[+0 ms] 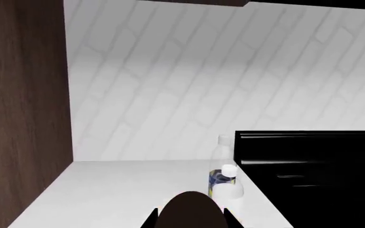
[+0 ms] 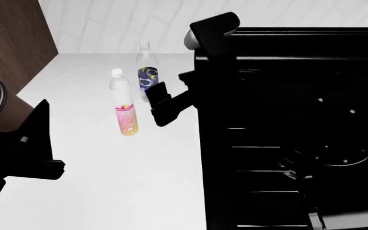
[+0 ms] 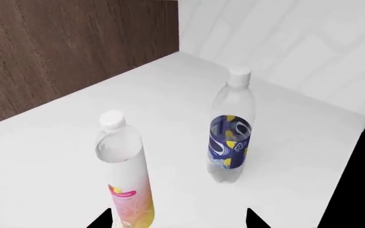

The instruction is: Move the drinks to the dining counter.

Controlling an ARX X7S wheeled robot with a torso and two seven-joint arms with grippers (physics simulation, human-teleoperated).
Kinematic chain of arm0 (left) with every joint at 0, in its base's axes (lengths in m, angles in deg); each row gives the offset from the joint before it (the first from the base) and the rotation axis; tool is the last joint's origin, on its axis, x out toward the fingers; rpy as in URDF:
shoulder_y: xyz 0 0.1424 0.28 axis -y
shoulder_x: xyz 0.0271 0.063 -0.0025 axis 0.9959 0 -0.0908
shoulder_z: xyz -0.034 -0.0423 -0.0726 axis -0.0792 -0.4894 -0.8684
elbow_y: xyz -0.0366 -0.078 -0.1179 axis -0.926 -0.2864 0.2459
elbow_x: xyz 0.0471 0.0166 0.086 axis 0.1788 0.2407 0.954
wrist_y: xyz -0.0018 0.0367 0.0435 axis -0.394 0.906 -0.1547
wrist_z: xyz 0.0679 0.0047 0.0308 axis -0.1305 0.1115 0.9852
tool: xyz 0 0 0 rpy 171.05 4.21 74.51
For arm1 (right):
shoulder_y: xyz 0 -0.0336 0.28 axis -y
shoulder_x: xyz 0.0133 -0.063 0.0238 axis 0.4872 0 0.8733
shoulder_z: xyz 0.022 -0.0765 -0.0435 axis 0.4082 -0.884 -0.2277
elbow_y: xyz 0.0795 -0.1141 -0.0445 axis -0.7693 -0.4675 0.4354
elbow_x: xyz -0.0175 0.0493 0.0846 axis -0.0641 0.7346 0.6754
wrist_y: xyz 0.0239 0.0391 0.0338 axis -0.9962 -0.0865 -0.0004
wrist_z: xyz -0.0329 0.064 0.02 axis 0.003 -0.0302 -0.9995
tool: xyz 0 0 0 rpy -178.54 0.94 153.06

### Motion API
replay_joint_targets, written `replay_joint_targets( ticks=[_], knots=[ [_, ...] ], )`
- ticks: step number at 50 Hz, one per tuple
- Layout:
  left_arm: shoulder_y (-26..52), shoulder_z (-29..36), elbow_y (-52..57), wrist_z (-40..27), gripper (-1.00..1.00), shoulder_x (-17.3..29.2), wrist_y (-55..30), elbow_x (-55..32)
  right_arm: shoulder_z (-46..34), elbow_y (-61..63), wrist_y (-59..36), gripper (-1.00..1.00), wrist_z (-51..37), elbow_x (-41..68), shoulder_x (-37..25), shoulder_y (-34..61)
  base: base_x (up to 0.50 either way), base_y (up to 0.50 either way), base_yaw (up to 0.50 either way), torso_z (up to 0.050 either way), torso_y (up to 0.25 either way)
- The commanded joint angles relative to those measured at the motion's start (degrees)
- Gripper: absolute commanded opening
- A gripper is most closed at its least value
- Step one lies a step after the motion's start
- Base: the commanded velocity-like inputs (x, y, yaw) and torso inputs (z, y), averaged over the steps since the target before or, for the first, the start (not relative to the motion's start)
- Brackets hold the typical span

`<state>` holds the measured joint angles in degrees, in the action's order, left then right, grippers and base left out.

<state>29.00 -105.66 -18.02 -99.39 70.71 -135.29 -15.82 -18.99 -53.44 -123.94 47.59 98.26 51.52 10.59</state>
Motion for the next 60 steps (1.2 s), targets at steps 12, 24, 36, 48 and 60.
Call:
replay_joint_targets(
  ticks=[12,24,36,48,60],
  knots=[
    [-1.53,-1.24,0.55,0.35,-1.0,-0.19,0.18,-0.05,-8.67,-6.39,8.65,1.0,7.72,-5.73,1.19,0.38,0.0,0.0,0.0,0.0,0.0],
    [-2.22,-1.13,0.46,2.44,-1.0,-1.6,-0.68,2.12,-13.47,-11.07,12.39,1.0,11.49,-8.7,3.28,1.14,0.0,0.0,0.0,0.0,0.0],
    [-3.45,-2.86,0.59,3.29,-1.0,-1.46,-0.37,1.99,-16.19,-13.92,15.06,1.0,13.94,-10.08,4.91,2.53,0.0,0.0,0.0,0.0,0.0],
    [-4.06,-2.93,0.32,5.75,-1.0,-2.8,-1.2,4.67,-19.03,-18.08,17.56,1.0,16.64,-11.46,6.4,4.13,0.0,0.0,0.0,0.0,0.001],
    [-5.49,-4.0,1.09,6.27,-1.0,-2.91,-1.1,4.57,-22.25,-22.32,20.32,1.0,19.67,-12.45,7.89,4.84,0.0,0.0,0.0,0.0,0.0]
  ],
)
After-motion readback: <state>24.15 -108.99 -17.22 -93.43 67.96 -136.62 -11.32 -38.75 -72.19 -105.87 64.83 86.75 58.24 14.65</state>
